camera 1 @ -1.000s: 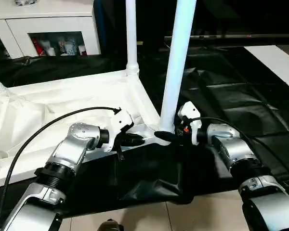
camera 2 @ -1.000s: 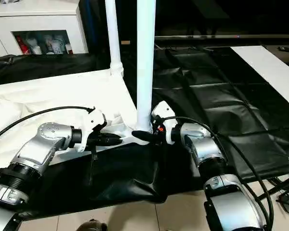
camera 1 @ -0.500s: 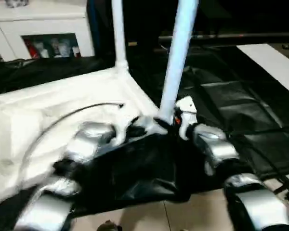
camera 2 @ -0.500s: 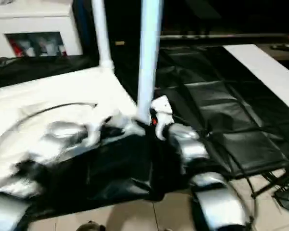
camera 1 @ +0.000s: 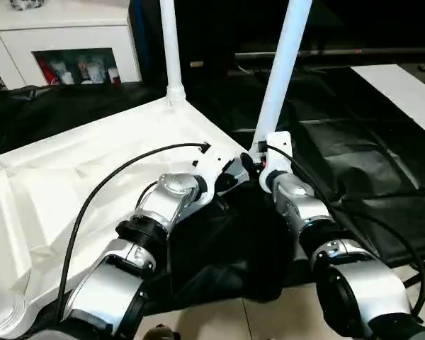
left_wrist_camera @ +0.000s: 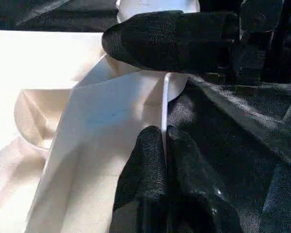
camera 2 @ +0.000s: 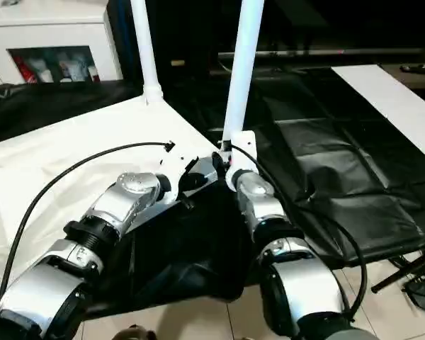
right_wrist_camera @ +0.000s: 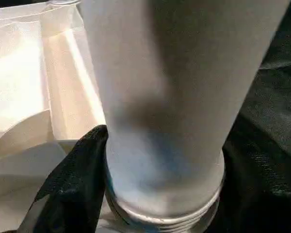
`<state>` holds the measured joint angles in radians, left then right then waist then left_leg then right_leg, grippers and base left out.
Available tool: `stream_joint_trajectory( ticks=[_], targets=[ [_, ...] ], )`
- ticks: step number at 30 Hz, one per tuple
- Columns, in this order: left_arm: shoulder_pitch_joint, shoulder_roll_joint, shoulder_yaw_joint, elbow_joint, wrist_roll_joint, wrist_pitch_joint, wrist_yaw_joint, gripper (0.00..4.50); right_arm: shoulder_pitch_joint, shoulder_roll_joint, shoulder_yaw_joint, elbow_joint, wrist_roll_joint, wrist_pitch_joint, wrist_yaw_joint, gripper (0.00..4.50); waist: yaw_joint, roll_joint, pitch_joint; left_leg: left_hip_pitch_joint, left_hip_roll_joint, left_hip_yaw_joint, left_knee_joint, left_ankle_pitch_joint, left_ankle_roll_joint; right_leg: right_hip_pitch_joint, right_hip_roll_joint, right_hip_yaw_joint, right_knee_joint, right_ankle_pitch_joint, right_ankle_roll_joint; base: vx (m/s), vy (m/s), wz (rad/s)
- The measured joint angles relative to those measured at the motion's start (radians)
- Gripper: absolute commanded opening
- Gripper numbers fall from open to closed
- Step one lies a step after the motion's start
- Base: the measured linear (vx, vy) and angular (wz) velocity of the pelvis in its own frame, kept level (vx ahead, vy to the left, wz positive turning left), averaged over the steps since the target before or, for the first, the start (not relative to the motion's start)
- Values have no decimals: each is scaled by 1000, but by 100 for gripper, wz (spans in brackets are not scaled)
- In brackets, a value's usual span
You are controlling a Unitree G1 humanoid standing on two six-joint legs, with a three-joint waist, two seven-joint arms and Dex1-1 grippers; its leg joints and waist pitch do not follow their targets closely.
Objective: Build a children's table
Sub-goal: Rotate leg to tighten
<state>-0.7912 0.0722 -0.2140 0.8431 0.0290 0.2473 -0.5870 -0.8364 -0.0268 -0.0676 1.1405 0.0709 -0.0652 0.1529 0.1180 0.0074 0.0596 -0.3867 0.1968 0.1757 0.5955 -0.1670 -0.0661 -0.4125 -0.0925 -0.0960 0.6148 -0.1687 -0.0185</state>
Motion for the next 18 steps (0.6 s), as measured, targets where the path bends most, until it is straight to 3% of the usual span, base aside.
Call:
stream_joint_trajectory(
  ticks=[4,9,12,16,18],
  targets=[
    [4,51,5,6,7,-32,1,0,7,-1,22,-2,-4,-35,72,372,-17,0,0,0,1,-1,0,0,0,-2,1,-2,1,1,0,0,0,0],
    [34,91,2,-28,15,-63,-51,0,24,-43,37,-39,-6,-35,185,418,-17,0,0,0,1,-1,0,0,0,-2,1,-2,1,1,0,0,0,0],
    [54,122,0,-52,14,-78,-97,0,45,-88,58,-96,-4,-26,301,418,-14,0,0,0,1,-1,0,0,0,-2,1,-1,1,1,0,0,0,0],
    [118,206,-2,-133,-12,-105,-238,0,134,-223,108,-224,11,0,594,418,-5,0,0,0,1,-1,0,0,0,-1,1,-2,0,0,0,0,0,0],
    [135,230,-1,-153,-32,-108,-285,0,165,-247,121,-259,21,20,686,418,-6,0,0,0,2,0,0,0,0,-2,1,-2,1,0,0,0,0,0]
  ],
)
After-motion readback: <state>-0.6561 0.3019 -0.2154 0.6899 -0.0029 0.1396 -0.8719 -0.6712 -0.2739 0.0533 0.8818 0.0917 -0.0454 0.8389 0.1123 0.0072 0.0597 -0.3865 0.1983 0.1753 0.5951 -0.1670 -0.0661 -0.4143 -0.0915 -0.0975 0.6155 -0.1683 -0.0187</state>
